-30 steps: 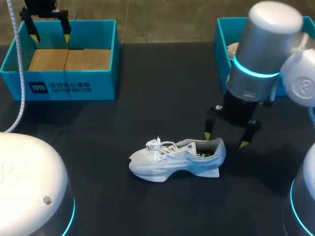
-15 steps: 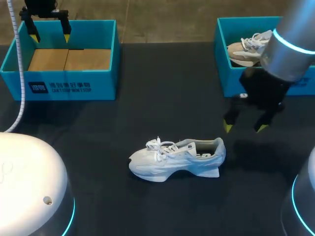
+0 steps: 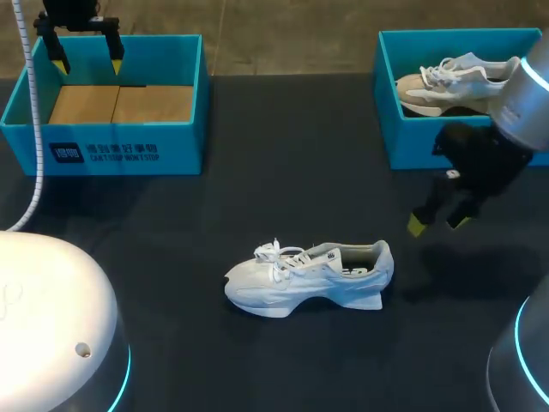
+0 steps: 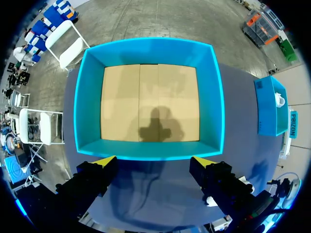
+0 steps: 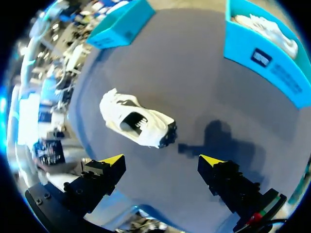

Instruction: Take the shoe out of the shoebox, open the shoe tongue, remove and reinsert the insole, then place the shoe into the shoebox

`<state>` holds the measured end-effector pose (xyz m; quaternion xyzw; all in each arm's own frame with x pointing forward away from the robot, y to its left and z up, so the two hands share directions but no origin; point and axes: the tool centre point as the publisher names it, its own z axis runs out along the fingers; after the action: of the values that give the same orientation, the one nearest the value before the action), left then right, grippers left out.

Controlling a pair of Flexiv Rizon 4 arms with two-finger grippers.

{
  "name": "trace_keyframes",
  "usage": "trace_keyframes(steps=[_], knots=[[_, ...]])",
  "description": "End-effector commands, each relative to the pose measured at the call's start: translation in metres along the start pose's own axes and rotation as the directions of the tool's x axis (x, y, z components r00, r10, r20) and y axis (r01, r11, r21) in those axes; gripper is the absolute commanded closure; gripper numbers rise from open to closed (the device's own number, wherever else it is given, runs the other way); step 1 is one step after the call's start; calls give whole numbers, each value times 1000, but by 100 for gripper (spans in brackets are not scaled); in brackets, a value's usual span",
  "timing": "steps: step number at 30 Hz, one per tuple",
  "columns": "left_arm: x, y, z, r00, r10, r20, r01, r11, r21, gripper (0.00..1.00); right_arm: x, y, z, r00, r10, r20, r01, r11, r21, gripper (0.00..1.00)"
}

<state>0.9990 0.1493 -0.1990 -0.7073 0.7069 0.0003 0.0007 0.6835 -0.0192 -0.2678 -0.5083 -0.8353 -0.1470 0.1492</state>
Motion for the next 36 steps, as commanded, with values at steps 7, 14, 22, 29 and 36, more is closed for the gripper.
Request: trace_keyframes(steps=[7, 14, 22, 29, 36], knots=[[0, 0, 0, 1000, 0, -1, 0, 1000, 0, 0, -6, -27, 6, 839, -521, -156, 509, 854, -112, 0], [0, 0, 0, 1000, 0, -1, 0, 1000, 0, 0, -6, -27, 6, 839, -521, -156, 509, 854, -112, 0], [0, 0, 0, 1000, 0, -1, 0, 1000, 0, 0, -15, -41, -5, 785, -619, -13, 597, 762, -249, 0], [0, 0, 0, 1000, 0, -1, 0, 1000, 0, 0, -42, -57, -3, 686, -721, 94, 695, 612, -378, 0], [0, 0, 0, 1000, 0, -1, 0, 1000, 0, 0, -51, -60, 3, 586, -804, 101, 755, 497, -427, 0]])
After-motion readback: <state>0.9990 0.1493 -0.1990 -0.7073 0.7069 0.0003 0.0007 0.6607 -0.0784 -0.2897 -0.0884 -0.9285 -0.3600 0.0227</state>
